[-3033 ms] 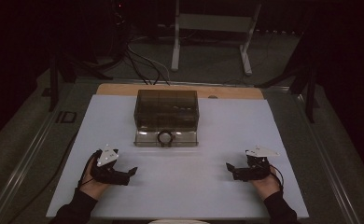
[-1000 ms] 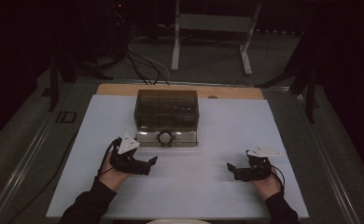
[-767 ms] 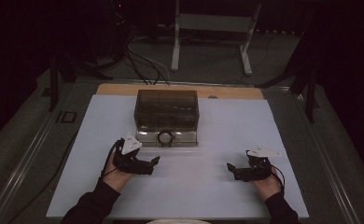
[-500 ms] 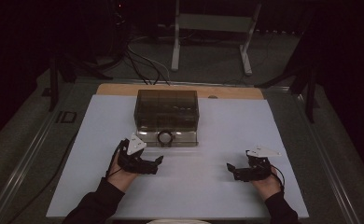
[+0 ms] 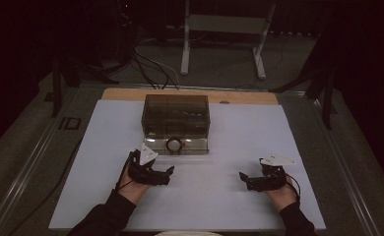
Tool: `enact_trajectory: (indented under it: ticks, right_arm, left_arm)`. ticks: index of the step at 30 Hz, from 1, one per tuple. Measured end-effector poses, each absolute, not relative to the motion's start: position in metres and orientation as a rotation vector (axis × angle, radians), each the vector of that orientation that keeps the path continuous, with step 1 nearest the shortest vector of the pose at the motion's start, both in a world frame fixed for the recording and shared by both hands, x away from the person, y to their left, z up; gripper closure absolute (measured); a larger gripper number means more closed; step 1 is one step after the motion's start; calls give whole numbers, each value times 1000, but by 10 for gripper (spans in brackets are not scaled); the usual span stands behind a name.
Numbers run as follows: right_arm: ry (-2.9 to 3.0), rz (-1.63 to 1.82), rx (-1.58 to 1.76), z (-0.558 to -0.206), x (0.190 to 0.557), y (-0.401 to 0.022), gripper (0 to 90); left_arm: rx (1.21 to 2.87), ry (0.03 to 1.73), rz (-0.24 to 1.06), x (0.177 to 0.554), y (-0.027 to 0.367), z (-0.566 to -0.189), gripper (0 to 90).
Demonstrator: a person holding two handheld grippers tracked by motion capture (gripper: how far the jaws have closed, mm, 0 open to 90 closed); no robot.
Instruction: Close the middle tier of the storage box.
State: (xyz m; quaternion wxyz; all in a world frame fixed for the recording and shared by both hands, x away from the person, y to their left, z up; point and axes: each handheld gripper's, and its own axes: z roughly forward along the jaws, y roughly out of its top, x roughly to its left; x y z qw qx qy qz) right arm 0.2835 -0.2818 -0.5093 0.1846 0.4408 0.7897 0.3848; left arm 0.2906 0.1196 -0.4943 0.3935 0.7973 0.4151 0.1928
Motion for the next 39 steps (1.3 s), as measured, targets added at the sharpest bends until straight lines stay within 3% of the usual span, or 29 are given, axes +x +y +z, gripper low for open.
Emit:
enact_trajectory:
  ticks: [24, 30, 32, 36, 39]
  right_arm:
    - [2243, 1082, 1232, -510, 284, -280, 24]
    - [2242, 1081, 1236, -510, 284, -280, 24]
    - [2243, 1079, 1233, -510, 284, -280, 24]
    - [2243, 1079, 1233, -510, 284, -280, 24]
    - [2243, 1079, 1232, -510, 284, -280, 24]
  left_arm:
    - [2181, 1104, 476, 290, 112, -510, 20]
    - [2181, 1124, 476, 292, 114, -510, 87]
    - [2181, 1111, 490, 291, 115, -510, 173]
    - [2201, 1086, 504, 290, 114, -509, 197]
    - [2199, 1087, 522, 290, 114, -509, 264]
